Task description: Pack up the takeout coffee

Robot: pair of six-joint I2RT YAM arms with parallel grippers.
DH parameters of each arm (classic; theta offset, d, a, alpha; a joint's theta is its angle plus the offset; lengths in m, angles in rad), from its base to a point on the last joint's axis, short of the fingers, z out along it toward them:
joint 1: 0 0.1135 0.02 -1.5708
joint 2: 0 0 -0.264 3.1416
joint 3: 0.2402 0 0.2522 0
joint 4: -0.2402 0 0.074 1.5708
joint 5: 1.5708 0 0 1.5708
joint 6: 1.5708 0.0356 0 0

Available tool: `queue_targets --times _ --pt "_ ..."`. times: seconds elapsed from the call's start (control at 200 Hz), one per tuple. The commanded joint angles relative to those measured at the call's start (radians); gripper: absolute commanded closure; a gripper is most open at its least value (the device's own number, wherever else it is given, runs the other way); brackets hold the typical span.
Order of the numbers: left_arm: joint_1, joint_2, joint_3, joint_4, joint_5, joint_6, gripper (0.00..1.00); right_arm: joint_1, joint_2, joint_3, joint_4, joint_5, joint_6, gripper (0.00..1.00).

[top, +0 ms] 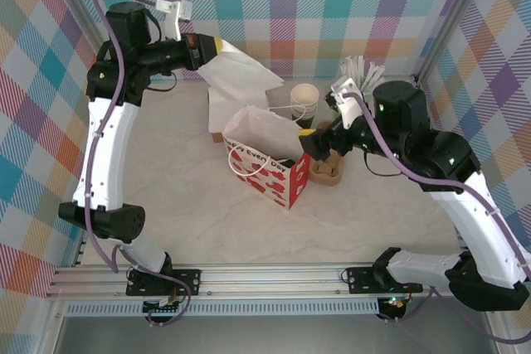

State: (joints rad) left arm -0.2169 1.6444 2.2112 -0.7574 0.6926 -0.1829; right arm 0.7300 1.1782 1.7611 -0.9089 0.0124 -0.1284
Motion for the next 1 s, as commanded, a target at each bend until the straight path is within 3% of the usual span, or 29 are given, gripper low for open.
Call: queue_targets --times 0.0,0.31,0.39,0.56,0.725,0.795,0.905,0.995 --pt "-0.060 -0.064 0.017 -0.012 0.042 -0.019 1.00 -0.003 0.073 0.086 0.036 -0.107 -0.149 0.00" --pt "-0.143 -0.204 -0.134 0.051 0.056 -0.080 1.00 -0.003 0.322 0.378 -0.012 -0.101 -0.240 0.00" --pt "-0.150 -0.222 -0.157 0.066 0.062 -0.090 1.00 -0.003 0.369 0.429 -0.024 -0.129 -0.224 0.05" --pt "-0.156 -0.231 -0.171 0.067 0.061 -0.091 1.00 -0.001 0.433 0.477 -0.065 -0.266 -0.148 0.33" --pt "-0.156 -0.231 -0.171 0.058 0.050 -0.091 1.00 -0.001 0.429 0.472 -0.070 -0.294 -0.113 0.81" --pt "-0.156 -0.237 -0.172 0.055 0.047 -0.088 1.00 -0.002 0.417 0.478 -0.081 -0.265 -0.111 0.96" --pt "-0.156 -0.260 -0.181 0.044 0.030 -0.078 0.69 -0.003 0.392 0.499 -0.138 -0.167 -0.121 1.00" --pt "-0.156 -0.299 -0.206 0.017 -0.013 -0.054 0.52 -0.002 0.374 0.499 -0.192 -0.109 -0.146 1.00"
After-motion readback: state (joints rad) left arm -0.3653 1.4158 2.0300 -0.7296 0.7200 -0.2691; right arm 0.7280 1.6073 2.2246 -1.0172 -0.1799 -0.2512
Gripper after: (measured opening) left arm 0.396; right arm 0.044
